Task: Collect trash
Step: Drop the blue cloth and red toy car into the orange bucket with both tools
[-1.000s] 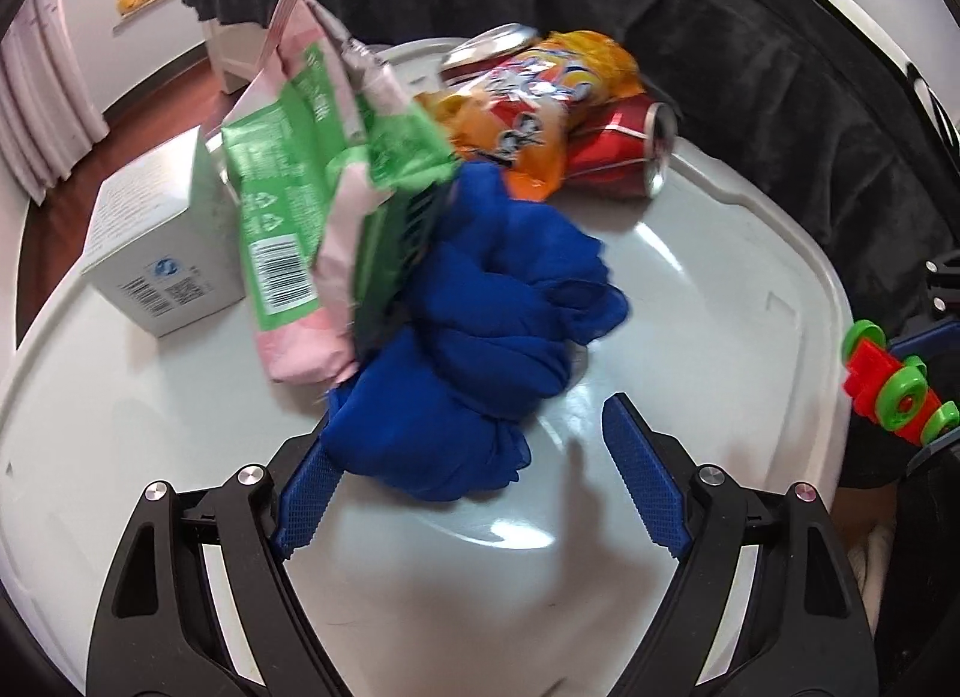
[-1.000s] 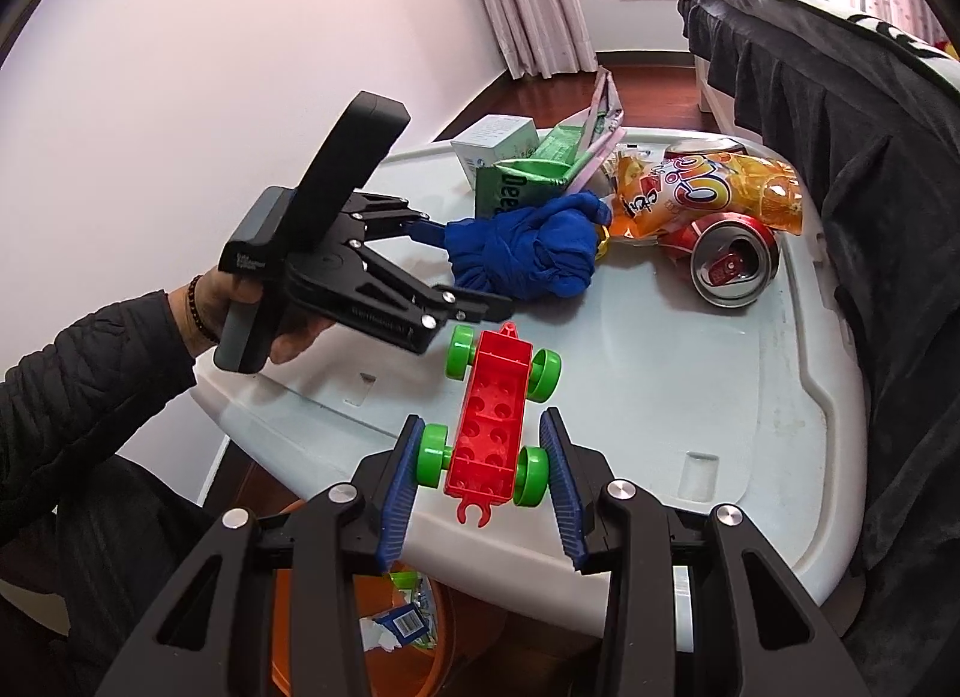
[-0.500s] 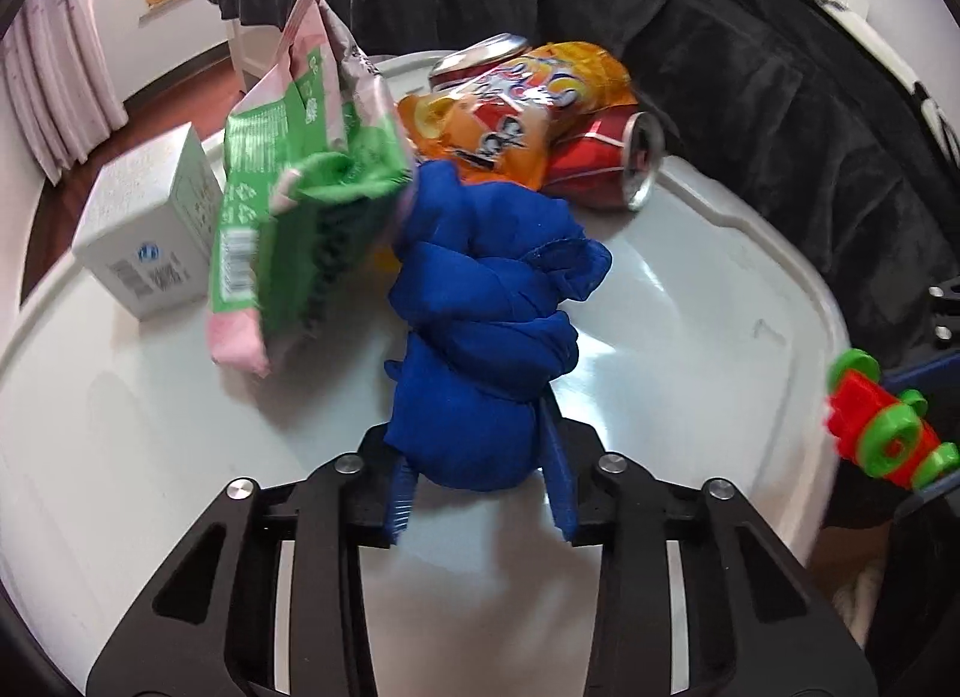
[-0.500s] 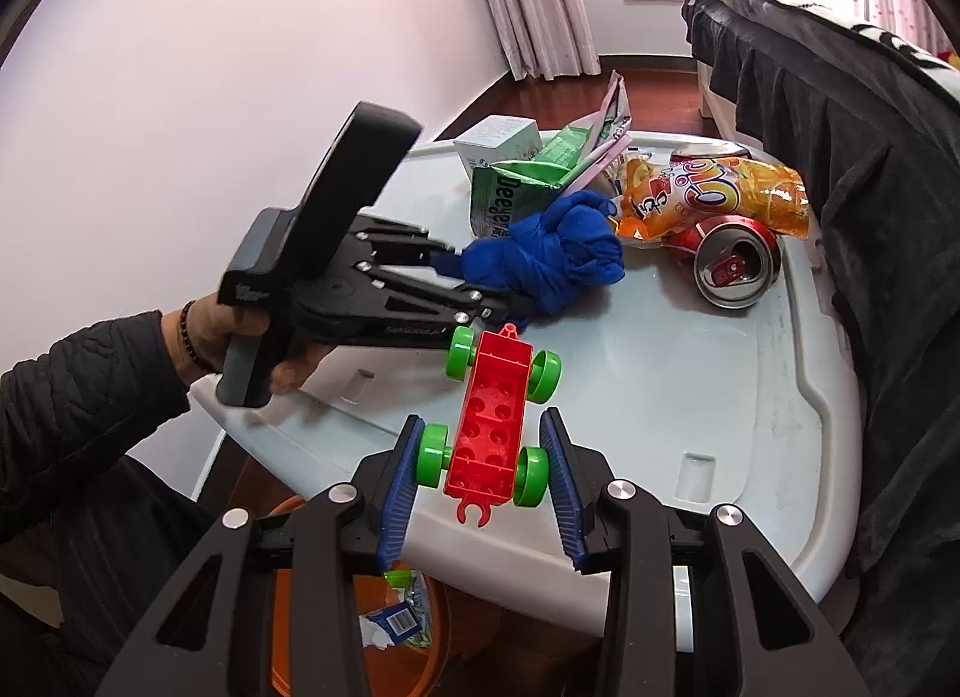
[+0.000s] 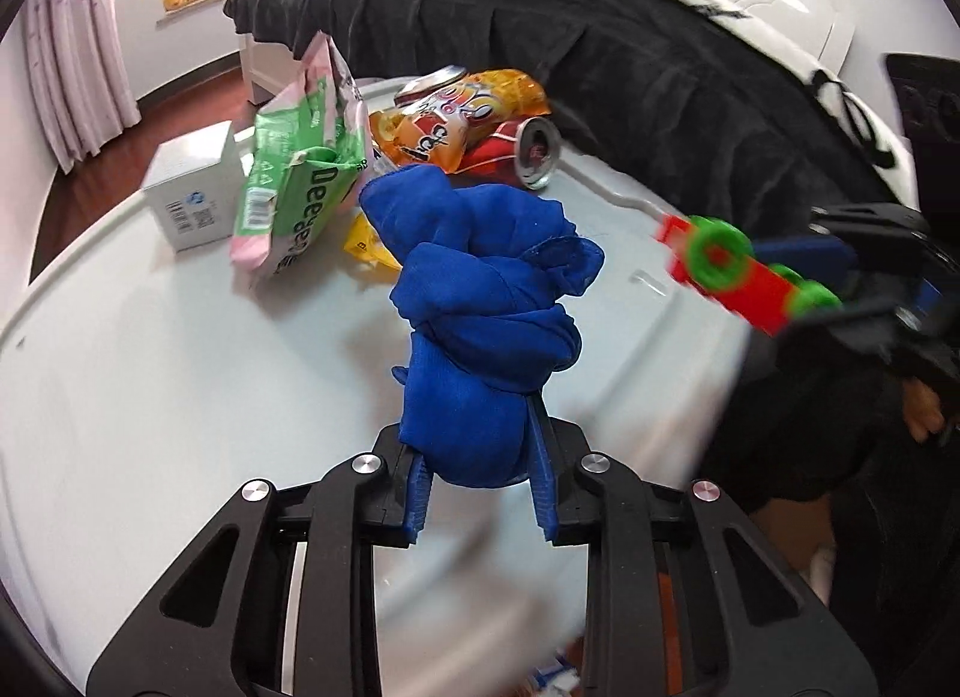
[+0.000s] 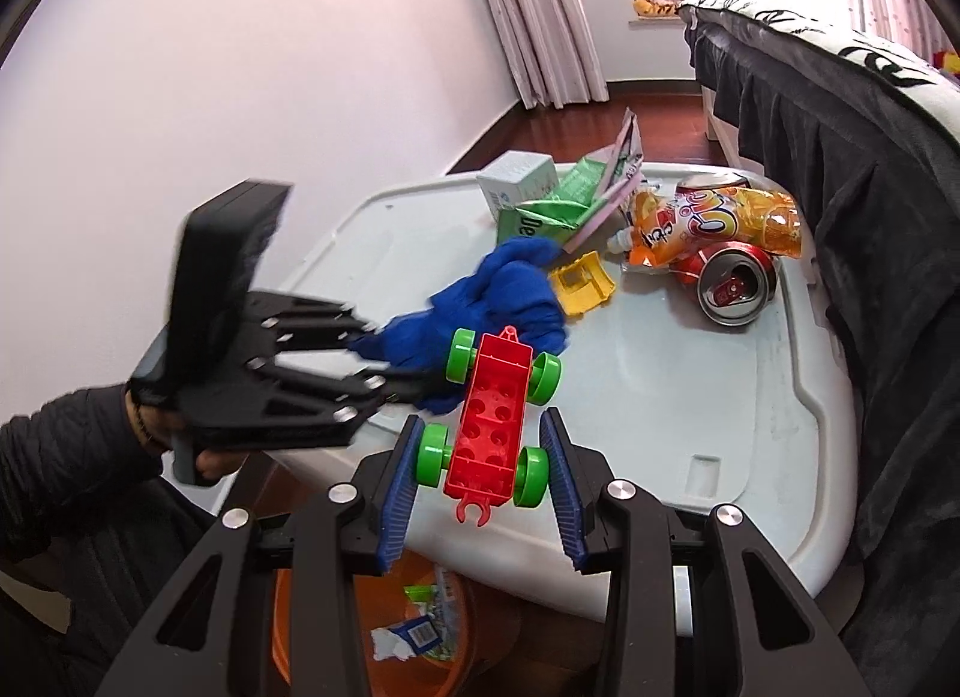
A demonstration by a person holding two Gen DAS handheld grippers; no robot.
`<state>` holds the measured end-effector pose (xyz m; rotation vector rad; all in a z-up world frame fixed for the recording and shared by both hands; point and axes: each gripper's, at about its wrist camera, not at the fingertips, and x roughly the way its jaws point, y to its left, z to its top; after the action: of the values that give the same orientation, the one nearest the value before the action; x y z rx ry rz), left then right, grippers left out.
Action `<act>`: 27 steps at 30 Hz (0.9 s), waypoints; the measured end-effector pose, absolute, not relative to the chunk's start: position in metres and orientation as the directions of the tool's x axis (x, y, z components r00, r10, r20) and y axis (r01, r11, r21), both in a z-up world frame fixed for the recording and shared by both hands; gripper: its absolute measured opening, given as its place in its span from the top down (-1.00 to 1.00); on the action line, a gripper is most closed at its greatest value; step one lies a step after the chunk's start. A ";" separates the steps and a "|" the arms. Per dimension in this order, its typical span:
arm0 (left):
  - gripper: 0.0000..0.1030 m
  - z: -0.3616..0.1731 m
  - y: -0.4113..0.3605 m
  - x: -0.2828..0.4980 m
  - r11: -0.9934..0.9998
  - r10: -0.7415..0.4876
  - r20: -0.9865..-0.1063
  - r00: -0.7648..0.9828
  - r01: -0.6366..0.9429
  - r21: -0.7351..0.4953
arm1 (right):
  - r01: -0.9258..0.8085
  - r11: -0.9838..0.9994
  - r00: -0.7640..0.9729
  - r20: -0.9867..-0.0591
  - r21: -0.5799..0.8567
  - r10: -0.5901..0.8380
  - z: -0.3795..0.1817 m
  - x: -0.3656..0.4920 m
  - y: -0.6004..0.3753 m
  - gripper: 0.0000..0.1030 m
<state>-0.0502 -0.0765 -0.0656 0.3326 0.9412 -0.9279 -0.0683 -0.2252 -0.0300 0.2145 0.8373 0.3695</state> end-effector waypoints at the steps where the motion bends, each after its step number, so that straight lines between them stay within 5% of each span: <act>1: 0.49 -0.061 -0.070 -0.058 0.588 -0.534 -0.806 0.256 0.797 -0.137 | -0.238 0.913 0.613 -0.679 0.331 0.405 -0.029 -0.073 -0.224 0.24; 9: 0.49 -0.033 -0.025 -0.137 0.606 -0.532 -0.806 0.260 0.781 -0.149 | -0.278 0.903 0.597 -0.678 0.327 0.429 -0.016 -0.115 -0.206 0.24; 20: 0.49 -0.067 0.024 -0.220 0.684 -0.464 -0.874 0.147 0.686 -0.247 | -0.362 0.884 0.464 -0.765 0.297 0.447 -0.039 -0.153 -0.148 0.24; 24: 0.45 -0.097 0.022 -0.231 0.729 -0.375 -0.922 0.093 0.645 -0.231 | -0.389 0.877 0.397 -0.808 0.283 0.436 -0.061 -0.157 -0.122 0.24; 27: 0.41 -0.151 0.021 -0.220 0.837 -0.185 -0.983 0.003 0.525 -0.156 | -0.388 0.884 0.321 -0.861 0.260 0.394 -0.097 -0.147 -0.101 0.24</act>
<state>-0.2195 0.0211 -0.1509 0.2881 1.4689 -0.5691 -0.1473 -0.1005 -0.0966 0.0059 1.1333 0.5133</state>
